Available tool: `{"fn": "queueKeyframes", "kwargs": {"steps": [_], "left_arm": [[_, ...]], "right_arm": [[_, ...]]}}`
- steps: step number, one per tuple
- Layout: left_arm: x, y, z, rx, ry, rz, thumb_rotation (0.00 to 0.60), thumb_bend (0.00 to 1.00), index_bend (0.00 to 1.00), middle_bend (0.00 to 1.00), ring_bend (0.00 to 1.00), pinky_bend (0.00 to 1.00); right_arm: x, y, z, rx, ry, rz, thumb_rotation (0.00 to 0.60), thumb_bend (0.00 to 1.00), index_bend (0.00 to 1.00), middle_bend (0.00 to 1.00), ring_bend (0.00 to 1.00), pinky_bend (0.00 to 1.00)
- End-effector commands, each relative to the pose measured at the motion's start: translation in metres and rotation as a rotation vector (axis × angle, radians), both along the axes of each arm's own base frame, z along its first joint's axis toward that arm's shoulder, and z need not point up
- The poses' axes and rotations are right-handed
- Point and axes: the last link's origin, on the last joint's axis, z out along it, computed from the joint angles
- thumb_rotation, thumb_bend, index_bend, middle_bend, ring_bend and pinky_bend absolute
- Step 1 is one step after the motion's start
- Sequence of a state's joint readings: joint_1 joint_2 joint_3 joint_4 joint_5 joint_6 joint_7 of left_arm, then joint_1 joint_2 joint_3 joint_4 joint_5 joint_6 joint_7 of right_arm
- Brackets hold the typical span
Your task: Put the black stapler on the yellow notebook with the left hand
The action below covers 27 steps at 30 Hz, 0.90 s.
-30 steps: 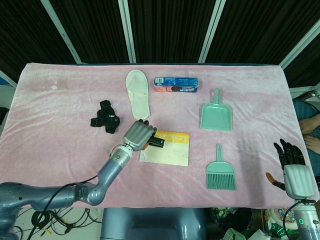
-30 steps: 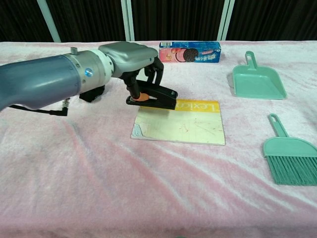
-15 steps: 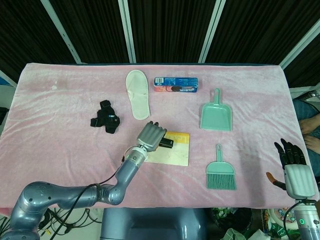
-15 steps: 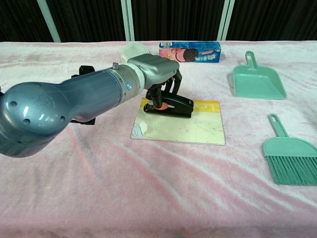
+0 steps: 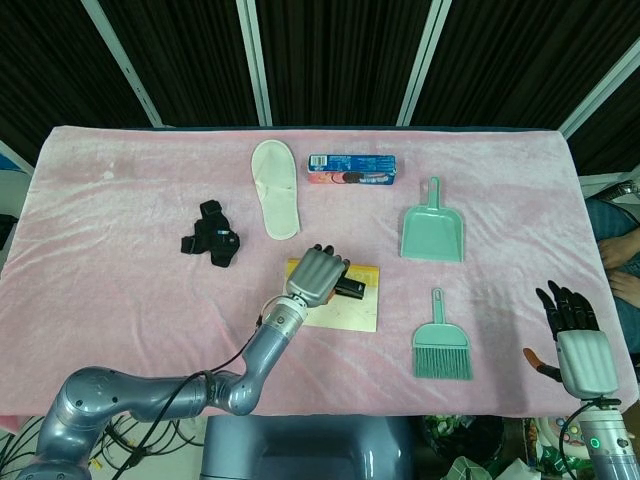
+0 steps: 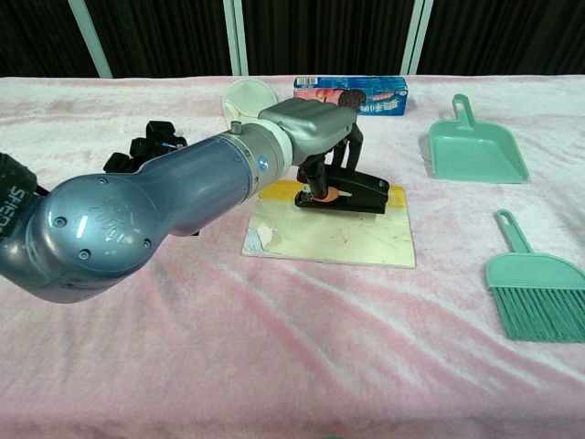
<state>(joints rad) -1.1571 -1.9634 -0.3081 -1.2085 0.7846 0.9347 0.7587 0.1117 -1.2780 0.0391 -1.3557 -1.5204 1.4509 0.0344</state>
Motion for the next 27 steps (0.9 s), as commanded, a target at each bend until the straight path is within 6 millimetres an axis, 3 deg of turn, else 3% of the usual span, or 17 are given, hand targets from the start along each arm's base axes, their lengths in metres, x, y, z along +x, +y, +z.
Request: {"fn": "queueKeyframes", "kwargs": {"steps": [1,4,7,15,22,27], "left_arm": [[-0.001,0.000,-0.002,-0.003,0.022,0.000,0.600,0.21,0.35,0.36,0.20,0.32],[-0.003,0.000,-0.002,-0.003,0.042,0.009,0.600,0.13,0.23,0.28,0.15,0.30],[-0.006,0.000,-0.003,-0.013,0.053,0.032,0.600,0.08,0.20,0.21,0.09,0.27],[-0.001,0.002,0.009,0.002,0.007,0.042,0.600,0.07,0.18,0.17,0.03,0.20],[0.000,0.008,0.049,0.041,-0.071,-0.018,0.600,0.07,0.18,0.17,0.02,0.13],[-0.028,0.024,0.103,0.126,-0.006,-0.102,0.600,0.07,0.18,0.16,0.01,0.11]], "right_arm": [[0.000,0.000,0.000,0.001,0.000,-0.001,0.600,0.12,0.01,0.00,0.00,0.07],[0.000,0.000,0.000,-0.001,-0.001,-0.005,0.600,0.12,0.01,0.00,0.00,0.07],[0.000,0.000,0.000,-0.003,-0.003,-0.005,0.600,0.12,0.01,0.00,0.00,0.07],[-0.001,-0.001,0.002,-0.009,-0.003,-0.004,0.600,0.12,0.01,0.00,0.00,0.07],[-0.002,-0.001,0.005,-0.019,-0.001,-0.011,0.600,0.12,0.01,0.00,0.00,0.07],[-0.004,-0.001,0.007,-0.031,0.005,-0.019,0.600,0.12,0.01,0.00,0.00,0.07]]}}
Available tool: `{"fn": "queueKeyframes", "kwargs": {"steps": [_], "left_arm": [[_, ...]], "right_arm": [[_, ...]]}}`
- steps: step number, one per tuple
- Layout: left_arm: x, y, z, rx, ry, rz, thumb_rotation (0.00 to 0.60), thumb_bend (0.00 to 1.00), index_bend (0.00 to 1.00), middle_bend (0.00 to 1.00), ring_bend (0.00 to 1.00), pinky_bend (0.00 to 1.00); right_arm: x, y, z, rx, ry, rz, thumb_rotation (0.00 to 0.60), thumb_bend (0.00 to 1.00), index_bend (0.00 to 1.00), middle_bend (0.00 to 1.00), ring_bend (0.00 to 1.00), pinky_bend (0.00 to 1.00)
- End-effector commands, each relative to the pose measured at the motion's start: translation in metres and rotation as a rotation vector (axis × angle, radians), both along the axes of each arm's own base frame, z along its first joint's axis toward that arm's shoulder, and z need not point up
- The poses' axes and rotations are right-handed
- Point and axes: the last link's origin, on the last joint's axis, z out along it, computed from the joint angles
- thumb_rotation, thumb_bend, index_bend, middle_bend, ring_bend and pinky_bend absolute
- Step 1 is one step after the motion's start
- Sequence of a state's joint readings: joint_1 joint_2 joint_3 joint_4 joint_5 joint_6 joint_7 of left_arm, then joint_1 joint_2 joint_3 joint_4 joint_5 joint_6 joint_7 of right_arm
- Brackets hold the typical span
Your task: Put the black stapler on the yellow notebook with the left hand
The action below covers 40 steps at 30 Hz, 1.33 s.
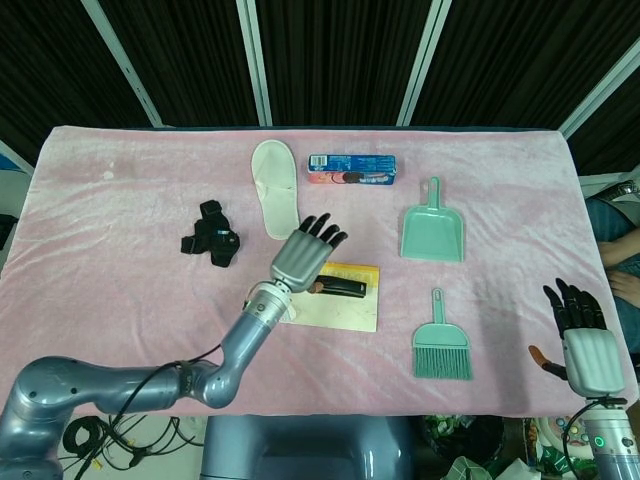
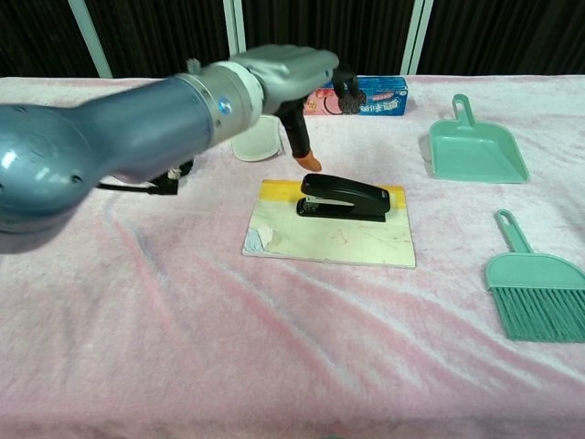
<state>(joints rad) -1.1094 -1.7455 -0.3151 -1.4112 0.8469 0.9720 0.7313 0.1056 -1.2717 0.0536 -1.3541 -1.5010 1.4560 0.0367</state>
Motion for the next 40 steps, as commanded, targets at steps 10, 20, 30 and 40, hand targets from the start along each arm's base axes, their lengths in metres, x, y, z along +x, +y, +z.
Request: {"fn": "queueKeyframes", "kwargs": {"steps": [10,20,30,40], "left_arm": [[-0.123,-0.016,0.145,0.205,0.081,0.008,0.600,0.07,0.18,0.14,0.00,0.04],[-0.226,-0.098,0.209,0.342,0.029,0.157,0.600,0.07,0.18,0.13,0.00,0.02],[-0.299,-0.168,0.227,0.420,-0.209,0.434,0.600,0.07,0.19,0.12,0.00,0.00],[-0.333,-0.170,0.230,0.435,-0.238,0.559,0.600,0.07,0.19,0.09,0.00,0.00]], "right_arm": [[-0.010,-0.001,0.012,-0.032,0.030,-0.053,0.600,0.12,0.01,0.00,0.00,0.07],[-0.020,0.000,0.040,-0.118,0.034,-0.115,0.600,0.12,0.01,0.00,0.00,0.07],[-0.018,0.003,0.038,-0.092,0.050,-0.110,0.600,0.12,0.01,0.00,0.00,0.07],[-0.009,0.007,0.038,-0.090,0.040,-0.085,0.600,0.12,0.01,0.00,0.00,0.07]]}}
